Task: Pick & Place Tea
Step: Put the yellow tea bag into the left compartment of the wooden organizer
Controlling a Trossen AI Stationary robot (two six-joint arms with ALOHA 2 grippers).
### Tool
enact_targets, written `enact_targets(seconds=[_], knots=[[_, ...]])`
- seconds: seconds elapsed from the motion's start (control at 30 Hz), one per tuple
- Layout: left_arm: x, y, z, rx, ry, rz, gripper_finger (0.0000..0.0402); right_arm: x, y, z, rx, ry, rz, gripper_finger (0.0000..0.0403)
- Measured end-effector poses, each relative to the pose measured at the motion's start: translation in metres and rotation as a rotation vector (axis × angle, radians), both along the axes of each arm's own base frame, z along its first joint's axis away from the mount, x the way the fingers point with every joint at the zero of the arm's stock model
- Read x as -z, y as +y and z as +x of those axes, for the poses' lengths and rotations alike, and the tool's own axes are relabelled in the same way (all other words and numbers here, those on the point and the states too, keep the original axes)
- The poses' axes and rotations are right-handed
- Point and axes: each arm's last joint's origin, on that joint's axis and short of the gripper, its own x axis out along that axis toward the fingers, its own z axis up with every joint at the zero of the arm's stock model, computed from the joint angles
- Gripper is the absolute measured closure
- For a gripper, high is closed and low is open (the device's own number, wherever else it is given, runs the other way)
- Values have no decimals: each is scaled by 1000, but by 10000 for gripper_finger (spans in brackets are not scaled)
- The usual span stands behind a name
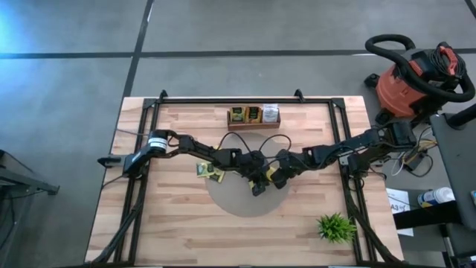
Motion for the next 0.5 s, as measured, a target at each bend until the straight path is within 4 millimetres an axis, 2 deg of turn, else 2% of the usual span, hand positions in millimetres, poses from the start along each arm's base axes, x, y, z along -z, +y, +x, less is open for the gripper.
enact_targets(seconds=[0.13, 0.33, 0.5], knots=[[0, 2, 1, -6, -17, 2, 309, 0, 2, 6, -33, -53, 41, 330], [1, 2, 0, -7, -3, 2, 309, 0, 0, 4, -31, -31, 28, 330], [1, 1, 0, -8, 10, -21, 309, -2, -5, -3, 49, 12, -69, 330]])
